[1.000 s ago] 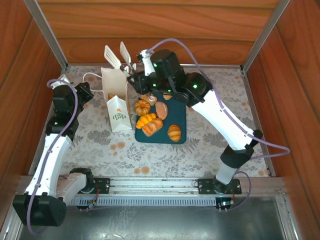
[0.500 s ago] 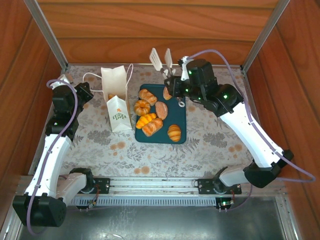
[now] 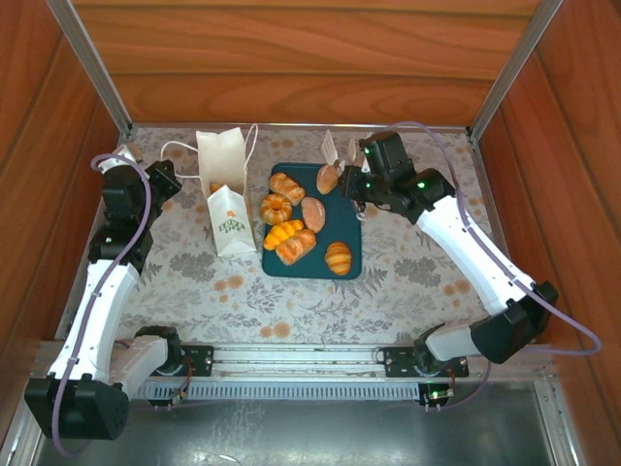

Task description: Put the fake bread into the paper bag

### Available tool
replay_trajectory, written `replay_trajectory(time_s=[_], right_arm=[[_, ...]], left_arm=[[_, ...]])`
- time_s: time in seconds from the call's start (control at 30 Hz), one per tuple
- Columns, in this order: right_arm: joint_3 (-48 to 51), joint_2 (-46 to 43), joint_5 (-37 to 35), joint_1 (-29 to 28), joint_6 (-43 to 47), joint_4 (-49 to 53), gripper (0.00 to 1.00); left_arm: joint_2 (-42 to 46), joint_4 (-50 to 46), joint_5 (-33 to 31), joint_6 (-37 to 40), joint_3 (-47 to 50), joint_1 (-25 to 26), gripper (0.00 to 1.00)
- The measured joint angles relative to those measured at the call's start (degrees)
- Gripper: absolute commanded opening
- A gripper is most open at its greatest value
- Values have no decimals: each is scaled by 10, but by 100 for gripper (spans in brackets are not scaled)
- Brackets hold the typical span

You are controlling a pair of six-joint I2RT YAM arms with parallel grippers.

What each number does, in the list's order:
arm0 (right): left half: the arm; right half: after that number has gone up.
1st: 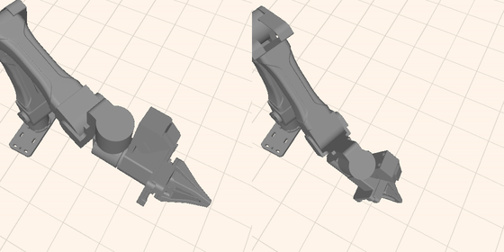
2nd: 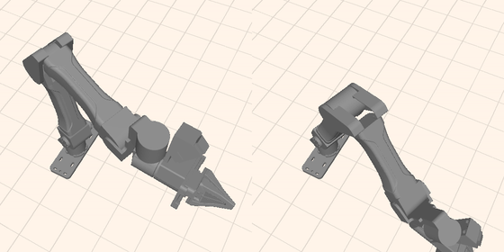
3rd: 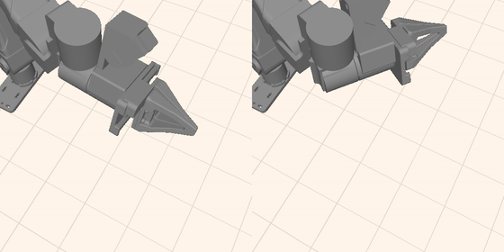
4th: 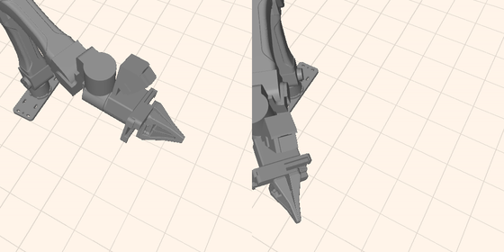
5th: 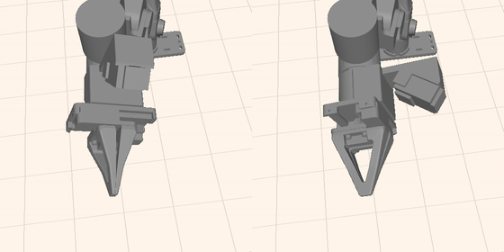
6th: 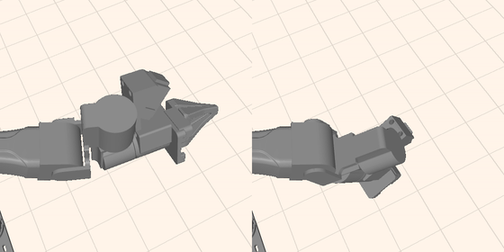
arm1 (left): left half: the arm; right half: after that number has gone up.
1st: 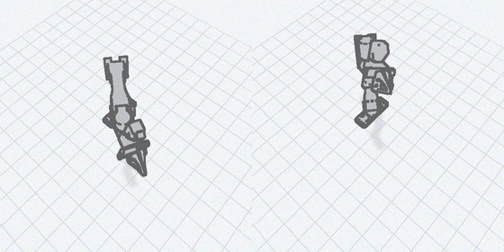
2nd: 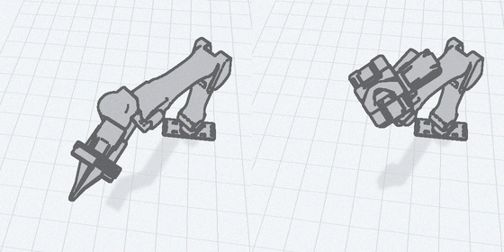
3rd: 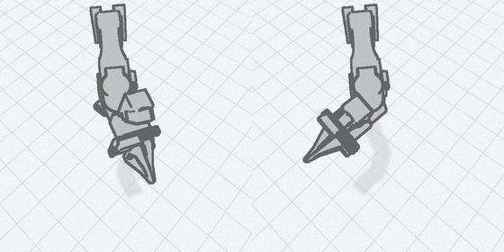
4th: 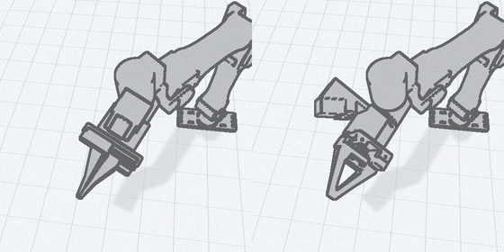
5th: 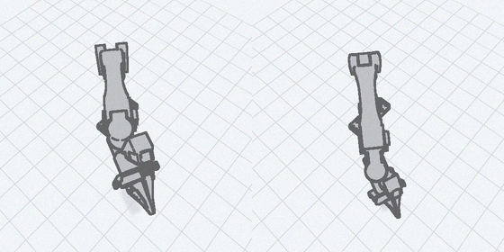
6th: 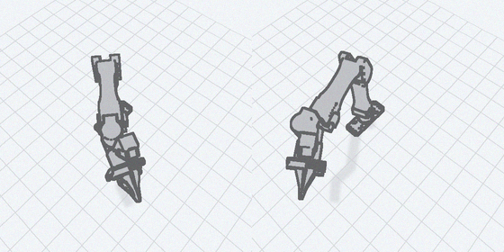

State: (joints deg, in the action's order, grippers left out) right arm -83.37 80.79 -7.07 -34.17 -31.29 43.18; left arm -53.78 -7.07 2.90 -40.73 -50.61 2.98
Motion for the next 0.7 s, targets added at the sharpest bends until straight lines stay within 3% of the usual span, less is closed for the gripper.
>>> replay_trajectory(time_s=[0.7], right_arm=[[24, 115, 21, 43, -32, -33, 47]], left_arm=[[-10, 0, 2, -2, 0, 0, 0]])
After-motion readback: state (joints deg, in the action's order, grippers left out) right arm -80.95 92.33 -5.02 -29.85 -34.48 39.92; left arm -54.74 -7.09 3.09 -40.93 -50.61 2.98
